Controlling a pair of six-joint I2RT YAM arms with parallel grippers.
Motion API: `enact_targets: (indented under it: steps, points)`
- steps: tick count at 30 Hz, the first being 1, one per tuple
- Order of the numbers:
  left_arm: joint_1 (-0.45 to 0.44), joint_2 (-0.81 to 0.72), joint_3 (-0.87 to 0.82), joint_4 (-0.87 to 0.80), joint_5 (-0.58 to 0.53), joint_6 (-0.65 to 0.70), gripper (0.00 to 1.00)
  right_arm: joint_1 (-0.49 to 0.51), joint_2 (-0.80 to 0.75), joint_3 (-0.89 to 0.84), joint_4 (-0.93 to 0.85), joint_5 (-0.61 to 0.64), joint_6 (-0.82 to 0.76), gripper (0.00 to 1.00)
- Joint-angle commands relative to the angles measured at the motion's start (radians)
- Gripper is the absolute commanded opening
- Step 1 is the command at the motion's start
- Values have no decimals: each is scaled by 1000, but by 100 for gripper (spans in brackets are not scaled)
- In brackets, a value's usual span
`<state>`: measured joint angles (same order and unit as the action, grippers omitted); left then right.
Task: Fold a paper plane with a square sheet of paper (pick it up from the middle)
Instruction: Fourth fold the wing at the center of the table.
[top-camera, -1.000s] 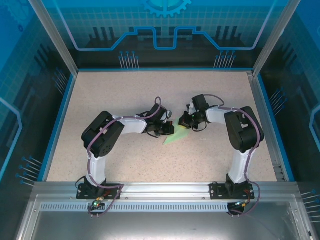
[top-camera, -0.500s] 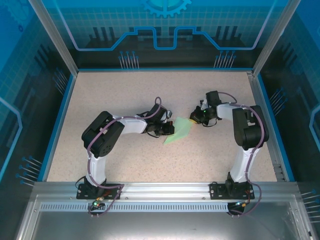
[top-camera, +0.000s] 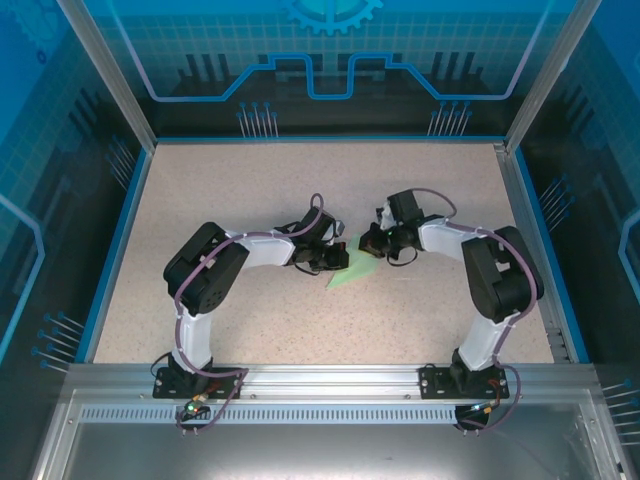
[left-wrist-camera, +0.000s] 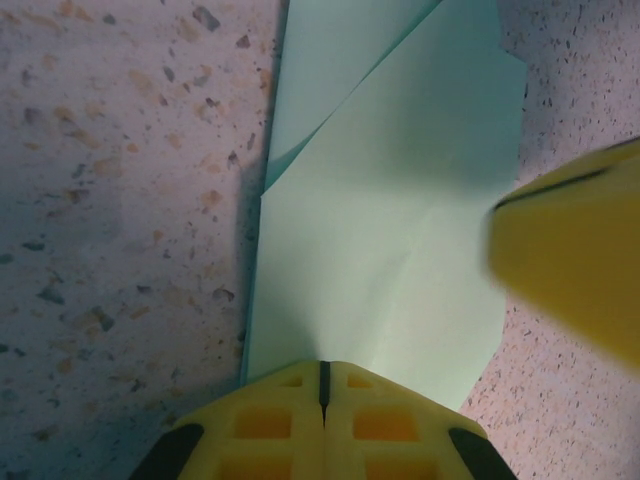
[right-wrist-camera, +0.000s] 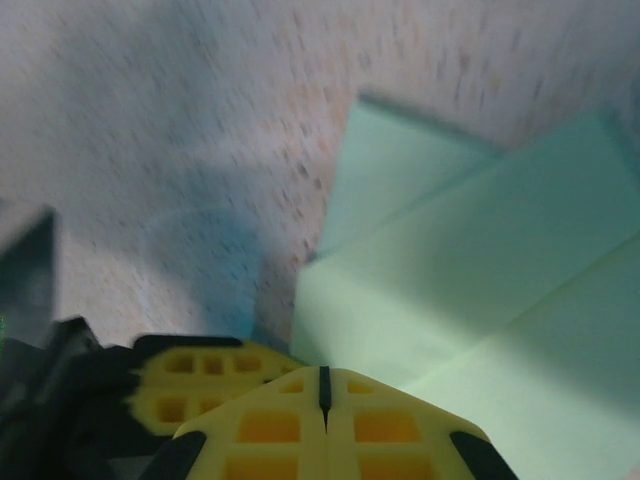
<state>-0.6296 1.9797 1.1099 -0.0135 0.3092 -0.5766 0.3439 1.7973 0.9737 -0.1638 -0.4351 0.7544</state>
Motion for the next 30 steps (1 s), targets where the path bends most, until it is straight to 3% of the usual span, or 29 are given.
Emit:
enact_targets:
  steps: [1,16,21,25,30]
  points:
    - [-7,43,-18,-144,-53,9,0,18,51,-10,54,-53,41,3]
    - [-9,-44,57,-162,12,21,0,15,166,-9,-39,17,19,2]
    - [-9,-109,40,-129,48,-31,20,12,181,-8,-48,25,19,2]
    - [-8,-112,41,-131,110,-58,22,10,192,-1,-53,24,18,1]
    - [-8,-78,76,-210,93,-80,20,10,197,1,-64,31,15,1]
